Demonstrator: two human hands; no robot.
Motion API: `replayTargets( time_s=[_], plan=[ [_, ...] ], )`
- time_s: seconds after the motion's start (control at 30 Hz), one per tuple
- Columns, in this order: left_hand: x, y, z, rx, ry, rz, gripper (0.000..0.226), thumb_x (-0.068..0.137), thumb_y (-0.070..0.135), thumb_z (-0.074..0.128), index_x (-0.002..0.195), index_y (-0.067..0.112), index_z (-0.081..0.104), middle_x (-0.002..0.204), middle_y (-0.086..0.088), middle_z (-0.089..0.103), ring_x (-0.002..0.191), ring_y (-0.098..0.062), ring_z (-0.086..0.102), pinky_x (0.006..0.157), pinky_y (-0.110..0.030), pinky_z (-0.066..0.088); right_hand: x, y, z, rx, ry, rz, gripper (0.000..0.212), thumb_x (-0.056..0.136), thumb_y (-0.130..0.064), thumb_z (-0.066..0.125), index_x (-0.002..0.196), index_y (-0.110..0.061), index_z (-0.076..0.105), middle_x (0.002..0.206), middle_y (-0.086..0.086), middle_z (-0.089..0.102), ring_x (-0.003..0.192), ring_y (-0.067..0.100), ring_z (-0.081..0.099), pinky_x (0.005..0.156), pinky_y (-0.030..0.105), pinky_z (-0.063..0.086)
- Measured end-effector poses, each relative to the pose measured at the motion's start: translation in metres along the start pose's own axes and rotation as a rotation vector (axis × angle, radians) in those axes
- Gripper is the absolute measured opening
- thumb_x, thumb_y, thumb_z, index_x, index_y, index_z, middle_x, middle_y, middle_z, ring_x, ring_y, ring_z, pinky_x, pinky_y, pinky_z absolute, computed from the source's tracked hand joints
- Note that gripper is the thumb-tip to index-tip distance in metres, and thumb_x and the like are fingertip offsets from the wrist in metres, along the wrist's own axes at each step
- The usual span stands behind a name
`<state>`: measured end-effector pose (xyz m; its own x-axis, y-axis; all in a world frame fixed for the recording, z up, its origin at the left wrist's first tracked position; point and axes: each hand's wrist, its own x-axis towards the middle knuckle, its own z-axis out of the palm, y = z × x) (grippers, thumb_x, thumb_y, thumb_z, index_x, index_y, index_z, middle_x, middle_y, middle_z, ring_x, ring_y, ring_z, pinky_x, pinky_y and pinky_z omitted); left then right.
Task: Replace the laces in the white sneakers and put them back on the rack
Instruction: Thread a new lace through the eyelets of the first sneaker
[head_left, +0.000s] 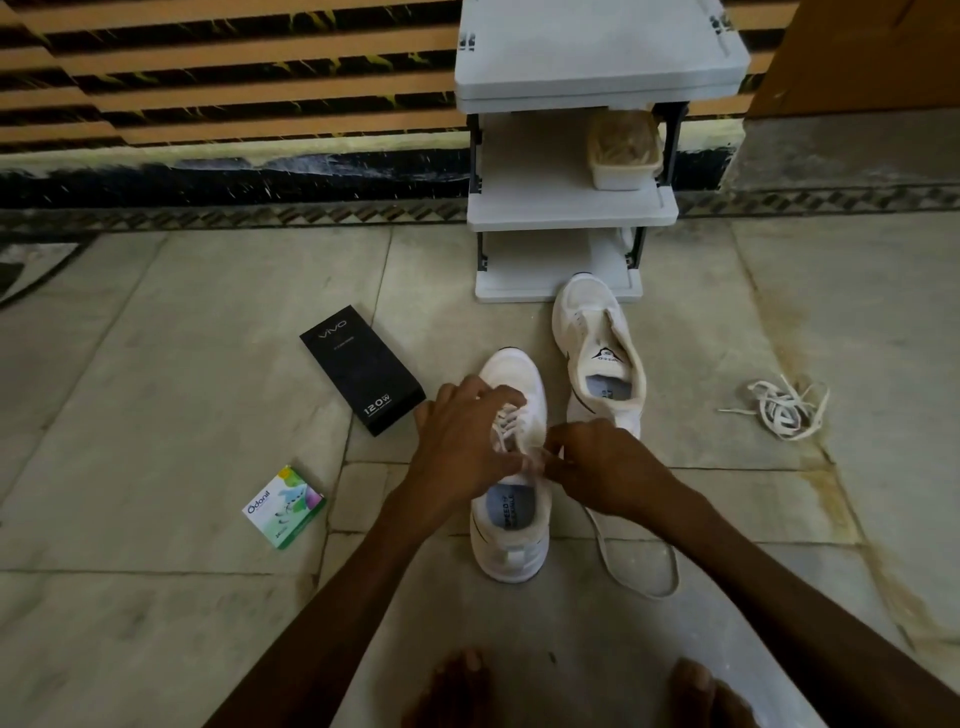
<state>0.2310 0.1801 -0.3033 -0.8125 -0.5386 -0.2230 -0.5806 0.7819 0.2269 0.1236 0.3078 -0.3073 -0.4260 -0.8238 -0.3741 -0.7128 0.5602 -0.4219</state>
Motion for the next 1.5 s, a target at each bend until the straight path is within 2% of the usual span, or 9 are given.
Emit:
replayTargets(
  time_s=[0.17,0.33,0.5,0.57,0.7,0.87,1.07,1.4,1.5],
  plan=[
    [-0.001,-0.002,0.000,-0.060,-0.034,0.018,0.044,0.074,0.056,0.072,0.115,0.044,0.061,0.134,0.017,0.044,0.127,-0.015,0.034,0.101,-0.041,0.024,-0.001,-0.001,-0.011,0.188,0.093,-0.123,0.016,0.088,-0.013,0.062,0.076,-0.015,0.072,0.074,-0.001,0.070,0.070,0.010,0.065,0.069,0.029,0.052],
    [-0.002,-0.004,-0.002,-0.132,-0.035,-0.003,0.039,0.069,0.053,0.077,0.104,0.043,0.065,0.126,0.022,0.049,0.122,-0.012,0.036,0.089,-0.036,0.019,-0.034,-0.027,-0.085,0.843,0.218,-0.209,0.045,0.092,0.000,0.049,0.057,-0.026,0.062,0.064,-0.006,0.062,0.065,0.006,0.057,0.067,0.018,0.044],
    [0.002,-0.001,-0.002,-0.135,-0.030,0.027,0.036,0.069,0.054,0.075,0.100,0.040,0.065,0.120,0.019,0.052,0.120,-0.014,0.041,0.090,-0.036,0.025,-0.043,-0.039,-0.091,0.991,0.126,-0.242,0.032,0.097,-0.004,0.042,0.069,0.001,0.056,0.069,0.009,0.054,0.065,0.016,0.048,0.062,0.014,0.042],
    [0.004,-0.002,-0.002,-0.196,-0.047,0.032,0.035,0.069,0.051,0.078,0.100,0.038,0.067,0.121,0.017,0.054,0.118,-0.016,0.044,0.094,-0.036,0.033,-0.041,-0.035,-0.088,0.877,0.033,-0.143,0.033,0.097,-0.010,0.048,0.069,-0.011,0.065,0.072,0.001,0.063,0.072,0.013,0.055,0.072,0.020,0.045],
    [0.002,-0.004,0.000,-0.209,-0.064,0.070,0.047,0.071,0.038,0.081,0.114,0.031,0.061,0.124,0.003,0.052,0.114,-0.020,0.052,0.094,-0.039,0.048,-0.037,-0.014,-0.085,0.059,-0.273,-0.026,0.020,0.090,-0.024,0.061,0.073,-0.028,0.071,0.096,-0.005,0.070,0.089,0.008,0.061,0.079,0.020,0.047],
    [-0.006,-0.006,0.010,-0.327,-0.021,-0.019,0.055,0.075,0.024,0.077,0.123,0.023,0.050,0.118,0.000,0.052,0.106,-0.019,0.056,0.081,-0.025,0.043,-0.031,-0.006,-0.052,-0.421,-0.544,0.094,0.038,0.094,-0.043,0.056,0.114,-0.012,0.064,0.113,0.005,0.064,0.094,0.019,0.060,0.078,0.028,0.046],
    [-0.012,-0.007,0.012,-0.445,0.087,-0.015,0.037,0.077,0.018,0.075,0.109,0.021,0.058,0.109,0.002,0.060,0.098,-0.015,0.060,0.083,-0.030,0.054,0.003,0.006,-0.025,0.100,0.100,0.043,0.015,0.091,-0.007,0.054,0.092,-0.005,0.068,0.087,0.011,0.070,0.079,0.026,0.068,0.070,0.039,0.057],
    [-0.008,-0.017,0.023,-0.694,0.094,-0.069,0.029,0.078,0.004,0.072,0.090,0.028,0.062,0.102,0.008,0.065,0.098,-0.011,0.063,0.086,-0.034,0.057,0.028,-0.007,0.004,-0.050,0.060,-0.010,0.030,0.092,-0.037,0.056,0.076,-0.012,0.058,0.075,0.005,0.056,0.072,0.018,0.054,0.066,0.028,0.040],
    [-0.007,-0.017,0.025,-0.652,0.082,-0.060,0.029,0.081,0.007,0.070,0.089,0.033,0.061,0.108,0.009,0.060,0.102,-0.010,0.062,0.089,-0.029,0.056,0.023,-0.005,-0.006,0.151,-0.003,0.016,0.031,0.092,-0.029,0.056,0.073,-0.006,0.062,0.071,0.006,0.056,0.069,0.017,0.053,0.062,0.028,0.038]
  ],
)
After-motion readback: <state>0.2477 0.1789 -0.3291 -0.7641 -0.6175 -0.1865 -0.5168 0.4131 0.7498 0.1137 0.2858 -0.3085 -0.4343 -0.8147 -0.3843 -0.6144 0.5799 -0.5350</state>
